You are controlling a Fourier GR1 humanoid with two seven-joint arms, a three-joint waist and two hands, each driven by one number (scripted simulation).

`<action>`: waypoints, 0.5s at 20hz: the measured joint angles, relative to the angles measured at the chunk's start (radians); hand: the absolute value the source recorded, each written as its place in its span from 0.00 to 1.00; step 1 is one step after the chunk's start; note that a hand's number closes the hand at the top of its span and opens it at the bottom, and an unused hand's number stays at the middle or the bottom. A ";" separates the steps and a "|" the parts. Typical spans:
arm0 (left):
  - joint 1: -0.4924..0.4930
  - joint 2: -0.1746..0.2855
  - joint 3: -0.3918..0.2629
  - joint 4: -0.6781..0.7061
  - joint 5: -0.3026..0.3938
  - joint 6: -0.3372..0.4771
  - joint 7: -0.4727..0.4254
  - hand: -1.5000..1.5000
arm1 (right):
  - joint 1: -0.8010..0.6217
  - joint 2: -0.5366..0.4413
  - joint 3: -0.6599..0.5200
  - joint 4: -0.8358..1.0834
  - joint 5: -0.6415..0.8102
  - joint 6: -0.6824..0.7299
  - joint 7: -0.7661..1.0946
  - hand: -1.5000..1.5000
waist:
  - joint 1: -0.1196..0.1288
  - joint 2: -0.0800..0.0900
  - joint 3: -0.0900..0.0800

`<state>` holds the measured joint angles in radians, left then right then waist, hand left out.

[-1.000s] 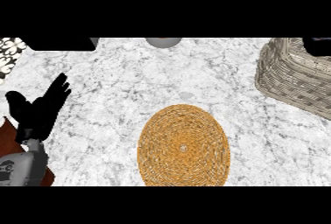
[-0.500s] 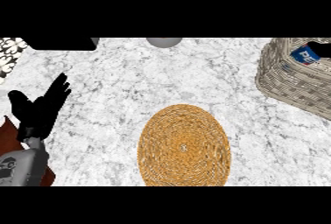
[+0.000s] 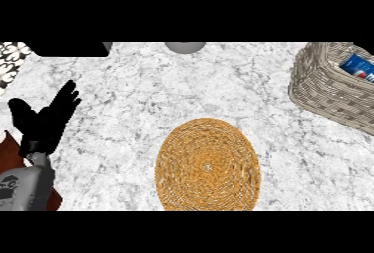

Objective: Pick the can from the placemat and place it in the basket

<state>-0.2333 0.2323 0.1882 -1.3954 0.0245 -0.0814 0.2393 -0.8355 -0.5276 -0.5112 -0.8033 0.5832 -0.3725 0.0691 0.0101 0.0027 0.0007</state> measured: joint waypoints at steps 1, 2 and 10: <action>0.001 0.004 0.002 0.001 0.001 -0.003 -0.004 0.50 | -0.007 -0.008 -0.025 0.005 -0.022 -0.011 -0.001 0.00 | 0.000 0.000 0.000; -0.002 0.007 0.006 0.003 0.003 -0.004 -0.002 0.50 | -0.006 -0.016 -0.051 0.000 -0.047 -0.018 0.000 0.00 | -0.003 0.000 0.000; 0.026 0.015 0.021 -0.012 0.015 -0.011 0.003 0.50 | 0.099 -0.125 -0.256 -0.054 -0.278 0.074 -0.018 0.00 | -0.020 -0.005 0.000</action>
<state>-0.2075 0.2470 0.2088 -1.4070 0.0399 -0.0926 0.2426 -0.7366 -0.6522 -0.7672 -0.8572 0.3053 -0.2989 0.0515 -0.0095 -0.0027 0.0004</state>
